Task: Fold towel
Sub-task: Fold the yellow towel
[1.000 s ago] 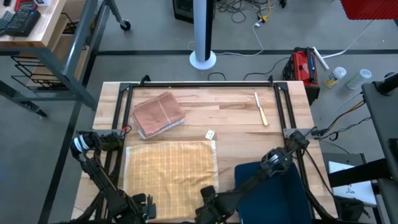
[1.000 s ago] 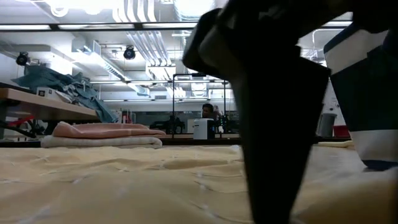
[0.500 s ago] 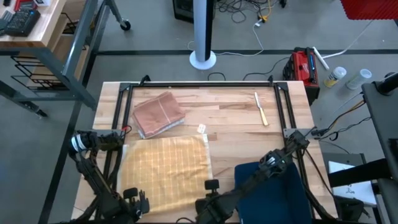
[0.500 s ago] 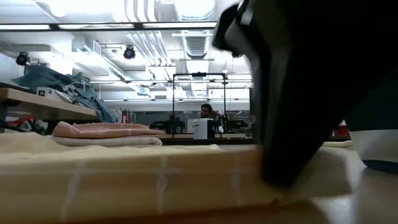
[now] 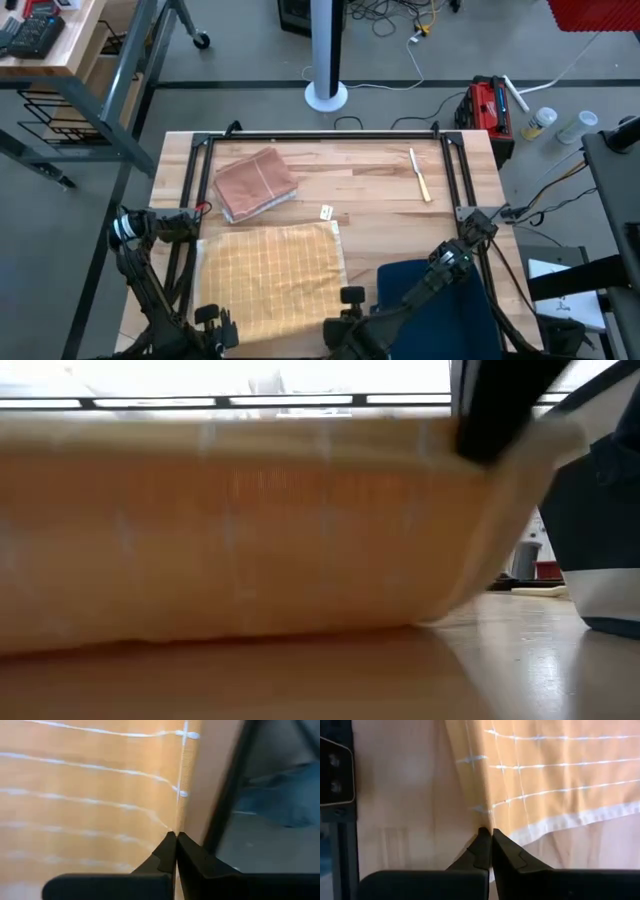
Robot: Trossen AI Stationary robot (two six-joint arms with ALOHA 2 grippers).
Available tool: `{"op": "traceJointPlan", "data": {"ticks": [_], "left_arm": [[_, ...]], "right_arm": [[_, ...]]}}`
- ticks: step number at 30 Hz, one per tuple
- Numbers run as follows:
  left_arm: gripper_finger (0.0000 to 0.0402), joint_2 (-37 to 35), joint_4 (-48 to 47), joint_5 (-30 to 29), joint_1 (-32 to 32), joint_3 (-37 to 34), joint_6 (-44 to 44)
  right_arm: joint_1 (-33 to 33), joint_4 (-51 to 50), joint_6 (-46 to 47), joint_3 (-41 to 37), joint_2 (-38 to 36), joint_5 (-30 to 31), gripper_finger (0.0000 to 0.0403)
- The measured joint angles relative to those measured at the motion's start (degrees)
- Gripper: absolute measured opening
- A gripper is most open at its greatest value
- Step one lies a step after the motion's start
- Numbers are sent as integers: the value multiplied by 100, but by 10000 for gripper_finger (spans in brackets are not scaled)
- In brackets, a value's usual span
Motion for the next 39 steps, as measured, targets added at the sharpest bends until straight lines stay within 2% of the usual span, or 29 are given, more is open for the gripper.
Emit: {"op": "traceJointPlan", "data": {"ticks": [7, 12, 17, 22, 27, 33, 39], "left_arm": [[0, -28, -2696, -616, 130, 917, -96], [0, -101, -3623, -752, 392, 1108, 497], [0, -415, -3613, -743, 826, 577, 1057], [0, -995, -3589, -838, 1289, -403, 1208], [0, -2064, -3201, -1138, 1646, -1459, 1224], [0, -3503, -2060, -1241, 2076, -2722, 1215], [0, -4323, -1541, -1248, 2461, -3705, 1239]], "right_arm": [[-162, -361, 29, 4, -272, 350, 0], [-498, -914, 4, 4, -386, 703, 0], [-938, -946, -579, -7, -482, 848, 0], [-1439, -952, -1161, -7, -535, 894, 0], [-1930, -950, -1598, -9, -574, 904, 0], [-2482, -943, -2024, -13, -574, 908, 0], [-2895, -920, -2323, -17, -572, 842, 0]]}}
